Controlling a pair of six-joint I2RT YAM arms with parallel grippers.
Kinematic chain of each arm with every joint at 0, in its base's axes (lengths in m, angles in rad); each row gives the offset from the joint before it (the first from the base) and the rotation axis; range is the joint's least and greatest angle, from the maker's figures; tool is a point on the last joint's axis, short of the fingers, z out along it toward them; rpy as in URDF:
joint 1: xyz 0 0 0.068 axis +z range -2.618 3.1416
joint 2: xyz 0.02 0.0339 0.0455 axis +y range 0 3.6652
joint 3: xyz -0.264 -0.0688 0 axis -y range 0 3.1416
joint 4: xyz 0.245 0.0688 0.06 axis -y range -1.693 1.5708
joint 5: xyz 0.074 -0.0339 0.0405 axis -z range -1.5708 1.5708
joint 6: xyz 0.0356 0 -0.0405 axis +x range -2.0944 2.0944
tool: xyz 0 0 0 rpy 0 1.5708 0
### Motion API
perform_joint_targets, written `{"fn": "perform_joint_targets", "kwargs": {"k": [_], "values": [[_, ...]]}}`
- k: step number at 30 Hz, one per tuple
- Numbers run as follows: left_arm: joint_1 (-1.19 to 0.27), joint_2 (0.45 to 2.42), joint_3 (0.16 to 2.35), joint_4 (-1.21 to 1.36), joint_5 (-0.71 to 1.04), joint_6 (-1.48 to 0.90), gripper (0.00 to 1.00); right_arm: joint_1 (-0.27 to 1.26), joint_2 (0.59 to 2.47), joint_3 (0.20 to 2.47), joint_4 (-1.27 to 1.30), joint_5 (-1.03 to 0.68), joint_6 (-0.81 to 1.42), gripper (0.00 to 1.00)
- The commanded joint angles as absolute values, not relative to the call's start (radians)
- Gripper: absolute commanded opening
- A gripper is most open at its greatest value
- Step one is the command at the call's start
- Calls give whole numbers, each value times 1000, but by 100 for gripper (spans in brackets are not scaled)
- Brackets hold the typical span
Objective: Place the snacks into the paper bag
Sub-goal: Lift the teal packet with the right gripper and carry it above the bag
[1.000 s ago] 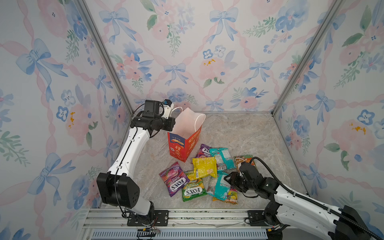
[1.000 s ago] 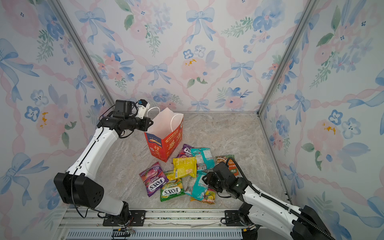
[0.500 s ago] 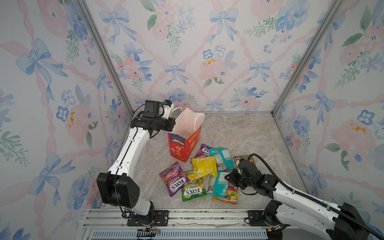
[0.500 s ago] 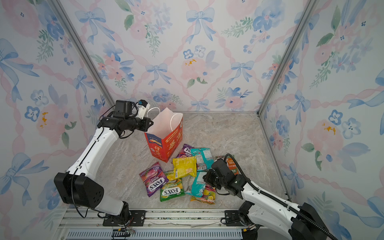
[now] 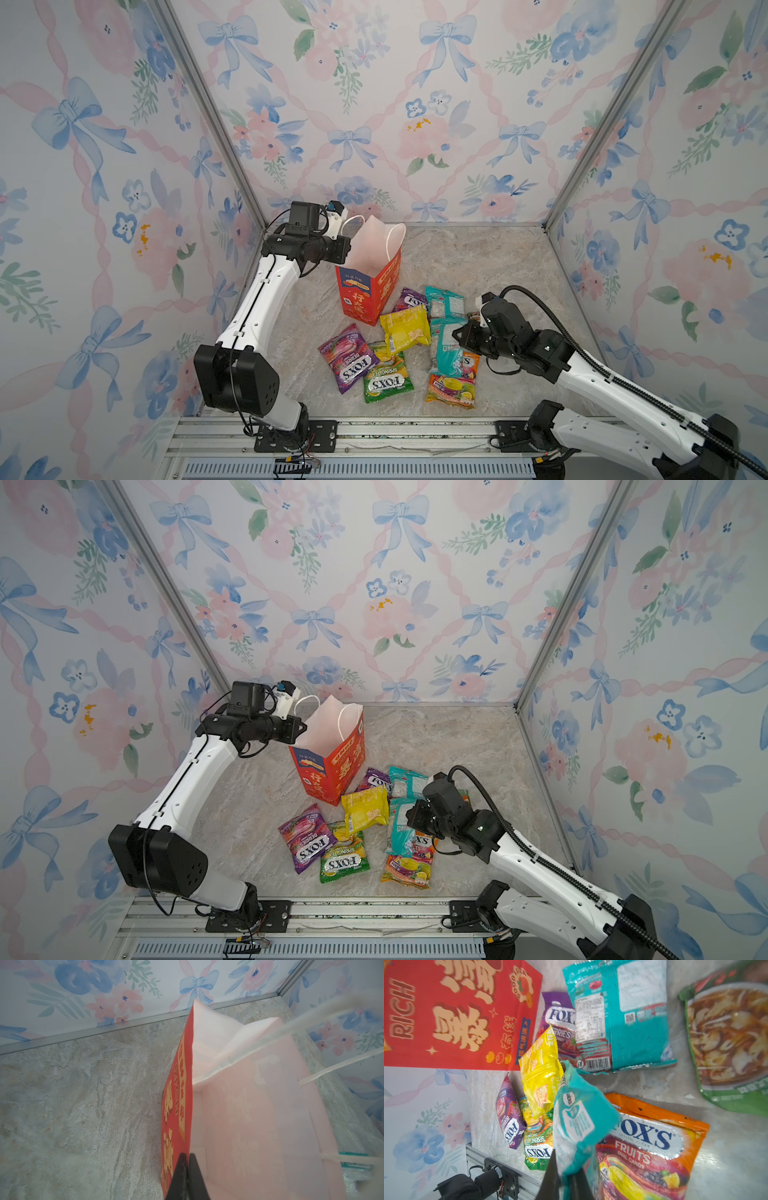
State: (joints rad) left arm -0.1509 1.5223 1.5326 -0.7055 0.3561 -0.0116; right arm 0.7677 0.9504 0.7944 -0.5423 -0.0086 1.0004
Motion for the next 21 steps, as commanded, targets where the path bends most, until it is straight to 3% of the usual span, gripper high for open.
{"fn": "perform_joint_targets", "kwargs": {"k": [1, 21], "values": [[-153, 1508, 1518, -702, 363, -20, 0, 774, 951, 904, -636, 65, 899, 0], [-153, 1506, 1501, -700, 355, -2, 0, 687, 1103, 1279, -617, 118, 658, 0]]}}
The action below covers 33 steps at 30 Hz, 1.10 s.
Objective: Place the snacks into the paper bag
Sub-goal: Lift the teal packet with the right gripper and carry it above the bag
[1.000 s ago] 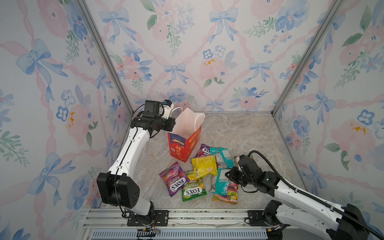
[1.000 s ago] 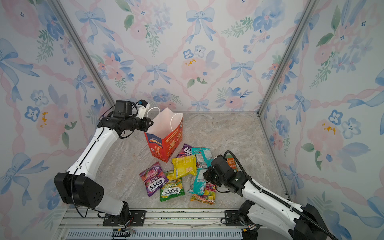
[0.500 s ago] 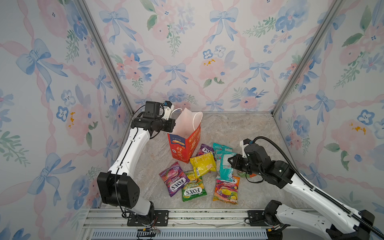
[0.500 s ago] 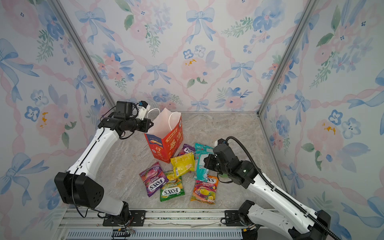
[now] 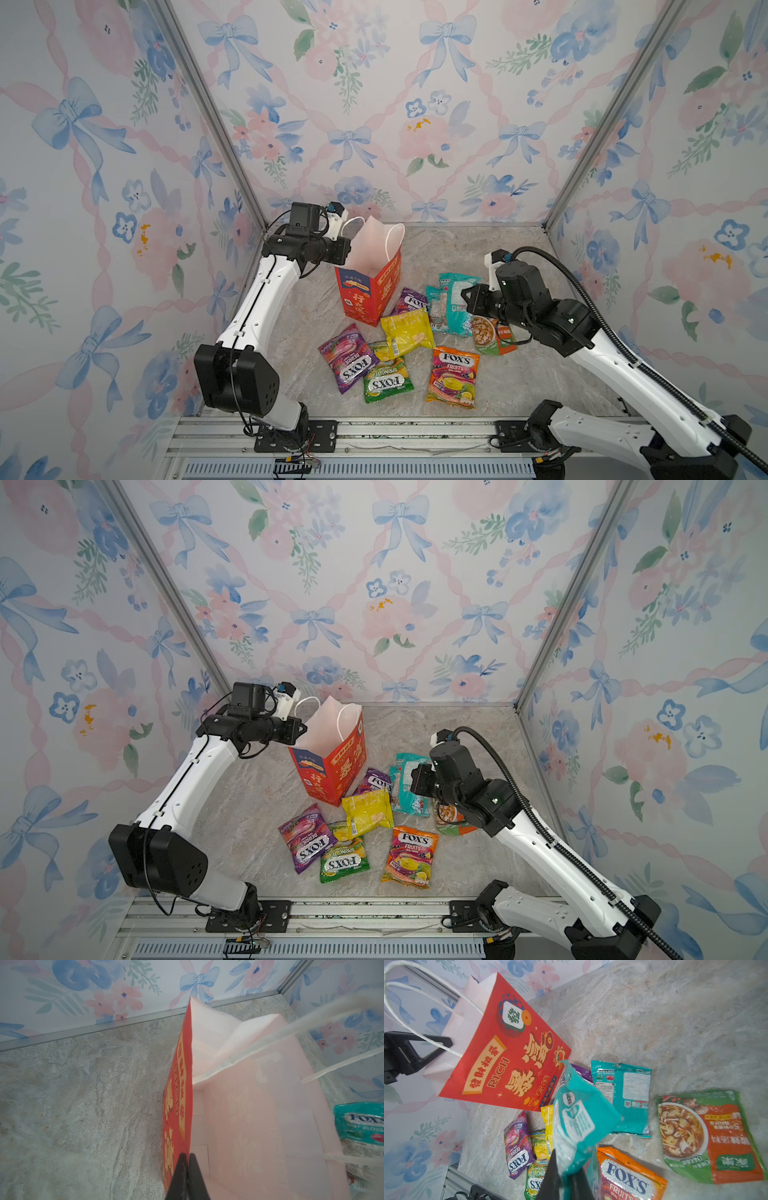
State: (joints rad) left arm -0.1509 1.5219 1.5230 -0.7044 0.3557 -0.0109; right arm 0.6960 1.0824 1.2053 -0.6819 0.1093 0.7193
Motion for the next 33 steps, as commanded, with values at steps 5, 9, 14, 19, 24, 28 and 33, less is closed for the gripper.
{"fn": "perform_joint_targets", "kwargs": {"k": [5, 9, 14, 19, 24, 28, 33], "values": [[-152, 1505, 1495, -701, 351, 0, 0, 687, 1167, 1375, -541, 95, 632, 0], [-153, 1501, 1486, -701, 350, -2, 0, 693, 1223, 1475, -524, 68, 596, 0], [-153, 1498, 1480, -701, 353, -6, 0, 725, 1282, 1592, -511, 61, 559, 0], [-153, 1500, 1480, -700, 354, -9, 0, 770, 1339, 1700, -484, 45, 539, 0], [-153, 1502, 1482, -701, 353, -14, 0, 821, 1409, 1796, -436, 19, 533, 0], [-153, 1505, 1485, -701, 357, -20, 0, 859, 1491, 1900, -432, 3, 511, 0], [-153, 1501, 1483, -701, 354, -26, 0, 874, 1597, 2030, -429, -30, 508, 0]]}}
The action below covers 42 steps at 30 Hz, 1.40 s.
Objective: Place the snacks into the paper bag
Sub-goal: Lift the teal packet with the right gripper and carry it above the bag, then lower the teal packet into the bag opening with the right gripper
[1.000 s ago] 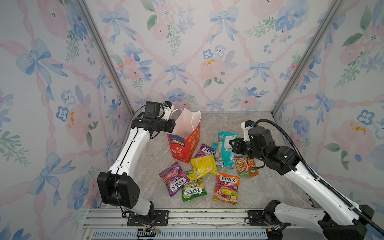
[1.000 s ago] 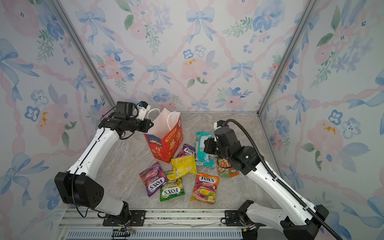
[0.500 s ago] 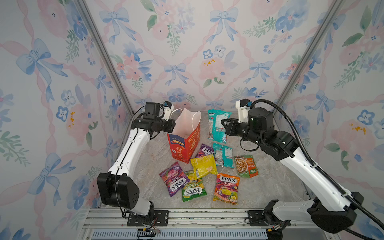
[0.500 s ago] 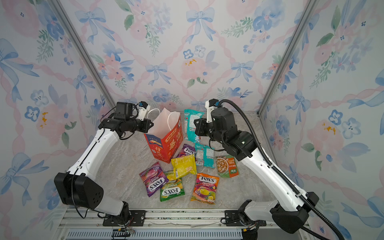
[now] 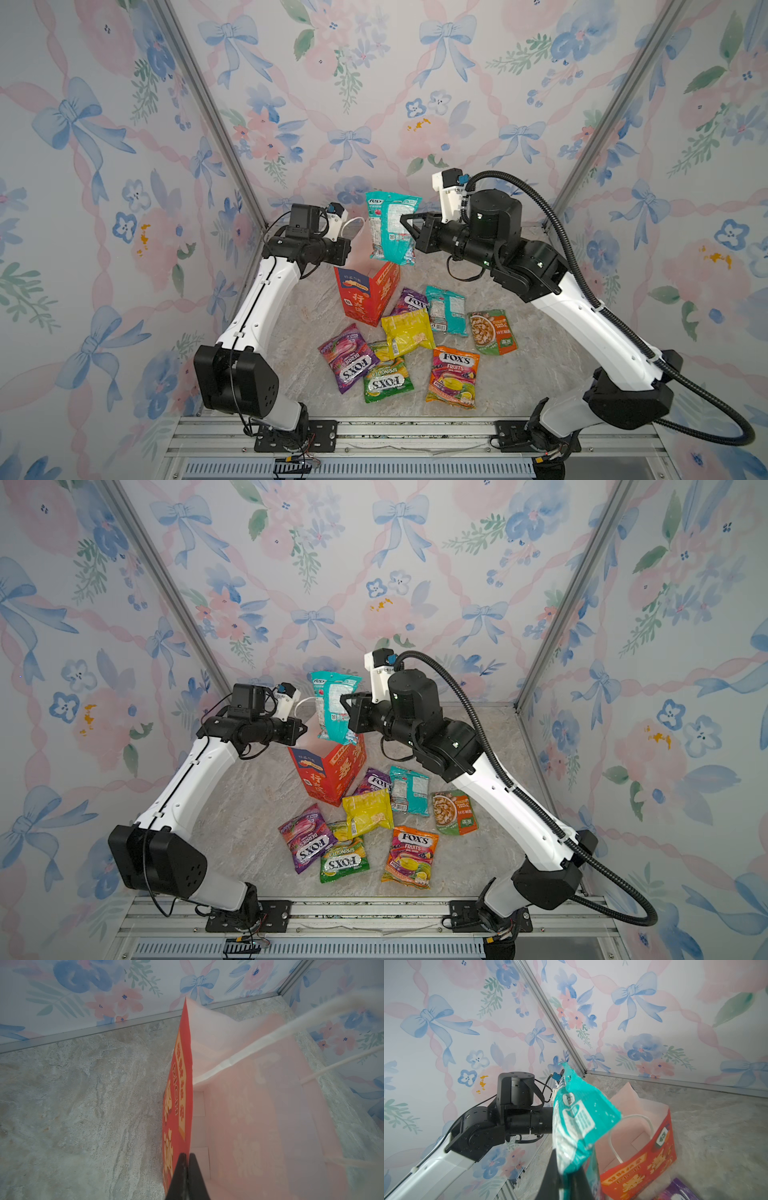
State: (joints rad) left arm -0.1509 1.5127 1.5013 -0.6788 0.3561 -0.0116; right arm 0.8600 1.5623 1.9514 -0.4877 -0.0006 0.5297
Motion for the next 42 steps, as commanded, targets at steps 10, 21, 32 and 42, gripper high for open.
{"fn": "perform_joint_targets", "kwargs": {"k": [10, 21, 32, 42], "values": [[-153, 1493, 1476, -701, 353, -33, 0, 867, 1734, 2145, -458, 61, 456, 0], [-154, 1491, 1476, -698, 358, -51, 0, 798, 1730, 2037, -448, 156, 460, 0], [-153, 1482, 1476, -698, 365, -57, 0, 797, 1807, 2061, -468, 183, 475, 0], [-153, 1476, 1462, -693, 370, -59, 0, 828, 1895, 2127, -470, 141, 516, 0]]}}
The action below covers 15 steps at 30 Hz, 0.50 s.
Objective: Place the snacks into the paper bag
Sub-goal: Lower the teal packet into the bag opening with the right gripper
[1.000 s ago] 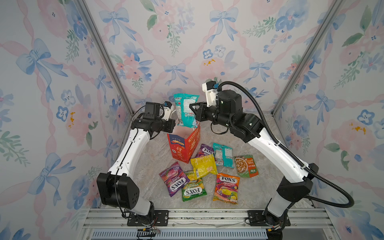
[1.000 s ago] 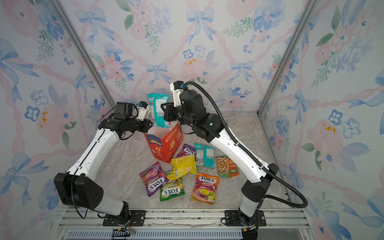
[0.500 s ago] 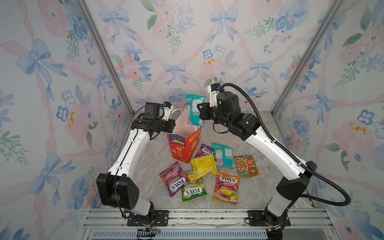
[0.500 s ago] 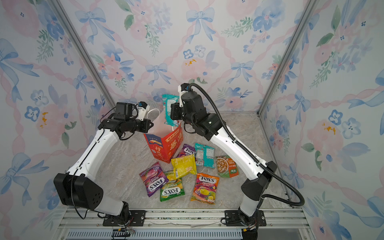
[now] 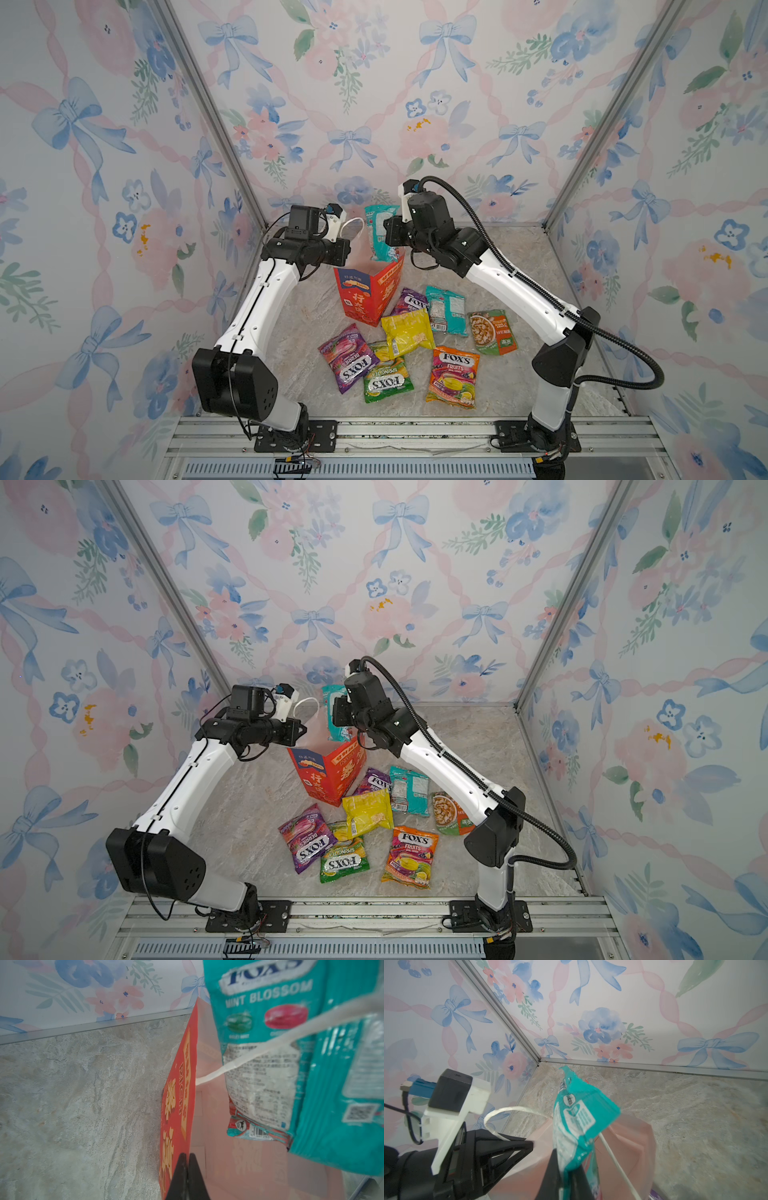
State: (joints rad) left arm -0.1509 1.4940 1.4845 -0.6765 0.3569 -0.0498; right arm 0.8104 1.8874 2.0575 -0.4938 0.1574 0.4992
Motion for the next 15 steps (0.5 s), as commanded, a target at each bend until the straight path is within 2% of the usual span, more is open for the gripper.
{"fn": "perform_joint_targets", "kwargs": {"k": [1, 15], "values": [[-153, 1476, 1462, -693, 370, -58, 0, 831, 1903, 2136, -472, 137, 517, 0], [-153, 1468, 1456, -690, 366, -58, 0, 880, 1955, 2242, -490, 132, 524, 0]]}}
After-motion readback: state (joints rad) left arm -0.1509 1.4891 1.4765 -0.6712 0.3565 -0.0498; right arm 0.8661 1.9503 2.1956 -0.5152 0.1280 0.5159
